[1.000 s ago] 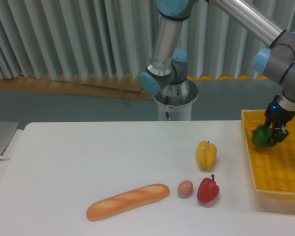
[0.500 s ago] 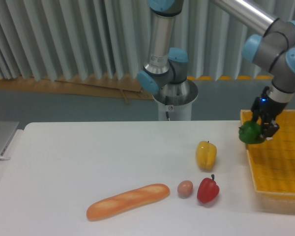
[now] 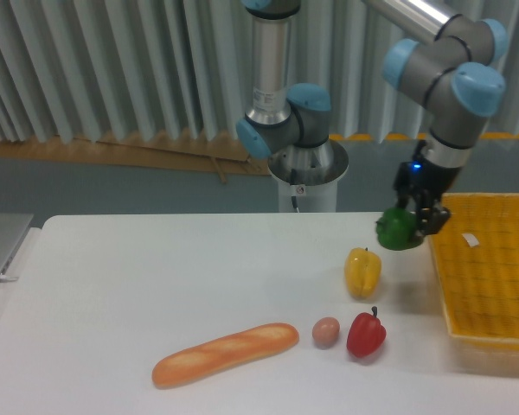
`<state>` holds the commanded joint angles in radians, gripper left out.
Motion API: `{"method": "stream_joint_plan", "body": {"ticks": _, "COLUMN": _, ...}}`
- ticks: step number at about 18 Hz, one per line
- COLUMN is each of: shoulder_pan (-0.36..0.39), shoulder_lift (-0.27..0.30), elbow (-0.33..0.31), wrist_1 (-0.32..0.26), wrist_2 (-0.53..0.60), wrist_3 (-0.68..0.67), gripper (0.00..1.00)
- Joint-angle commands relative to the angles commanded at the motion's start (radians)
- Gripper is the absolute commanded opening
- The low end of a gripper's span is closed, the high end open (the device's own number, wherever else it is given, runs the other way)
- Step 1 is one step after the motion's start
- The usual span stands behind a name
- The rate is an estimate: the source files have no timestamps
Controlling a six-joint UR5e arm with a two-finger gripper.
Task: Place the green pepper on the table
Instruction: 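Lift the green pepper out of the basket and carry it beside the yellow pepper, then lower the green pepper toward the table between the bread and yellow pepper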
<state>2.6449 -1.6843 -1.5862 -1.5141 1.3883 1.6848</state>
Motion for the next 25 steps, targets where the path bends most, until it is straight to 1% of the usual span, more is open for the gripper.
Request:
{"method": "stream_joint_plan", "body": {"ticks": 2, "shoulder_pan": -0.060, "shoulder_lift": -0.014, "elbow": 0.028, "wrist_1": 0.006, "wrist_2": 0.000, "wrist_3": -0.103, "gripper": 0.52}}
{"method": "stream_joint_plan", "body": {"ticks": 4, "shoulder_pan": -0.095, "shoulder_lift": -0.034, "elbow": 0.040, "wrist_1": 0.020, "wrist_2": -0.002, "wrist_3": -0.158, "gripper": 0.52}}
{"method": "stream_joint_plan", "body": {"ticks": 6, "shoulder_pan": -0.126, "shoulder_lift": -0.043, "elbow": 0.040, "wrist_1": 0.070, "wrist_2": 0.000, "wrist_3": -0.200, "gripper": 0.52}}
{"method": "stream_joint_plan", "body": {"ticks": 9, "shoulder_pan": -0.172, "shoulder_lift": -0.075, "elbow": 0.043, "wrist_1": 0.143, "wrist_2": 0.003, "wrist_3": -0.267, "gripper": 0.51}}
{"method": "stream_joint_plan", "body": {"ticks": 12, "shoulder_pan": -0.189, "shoulder_lift": -0.104, "elbow": 0.045, "wrist_1": 0.218, "wrist_2": 0.005, "wrist_3": -0.318, "gripper": 0.51}}
{"method": "stream_joint_plan", "body": {"ticks": 13, "shoulder_pan": -0.197, "shoulder_lift": -0.112, "elbow": 0.043, "wrist_1": 0.232, "wrist_2": 0.009, "wrist_3": -0.327, "gripper": 0.51}}
{"method": "stream_joint_plan", "body": {"ticks": 15, "shoulder_pan": -0.201, "shoulder_lift": -0.123, "elbow": 0.037, "wrist_1": 0.232, "wrist_2": 0.011, "wrist_3": -0.339, "gripper": 0.51}}
{"method": "stream_joint_plan", "body": {"ticks": 17, "shoulder_pan": -0.227, "shoulder_lift": -0.127, "elbow": 0.032, "wrist_1": 0.215, "wrist_2": 0.026, "wrist_3": -0.385, "gripper": 0.51}}
{"method": "stream_joint_plan", "body": {"ticks": 20, "shoulder_pan": -0.282, "shoulder_lift": -0.120, "elbow": 0.012, "wrist_1": 0.108, "wrist_2": 0.049, "wrist_3": -0.396, "gripper": 0.51}}
{"method": "stream_joint_plan", "body": {"ticks": 21, "shoulder_pan": -0.295, "shoulder_lift": -0.121, "elbow": 0.008, "wrist_1": 0.095, "wrist_2": 0.060, "wrist_3": -0.407, "gripper": 0.51}}
{"method": "stream_joint_plan", "body": {"ticks": 23, "shoulder_pan": -0.336, "shoulder_lift": -0.124, "elbow": 0.005, "wrist_1": 0.097, "wrist_2": 0.067, "wrist_3": -0.460, "gripper": 0.51}}
{"method": "stream_joint_plan", "body": {"ticks": 25, "shoulder_pan": -0.350, "shoulder_lift": -0.127, "elbow": 0.002, "wrist_1": 0.094, "wrist_2": 0.072, "wrist_3": -0.468, "gripper": 0.52}}
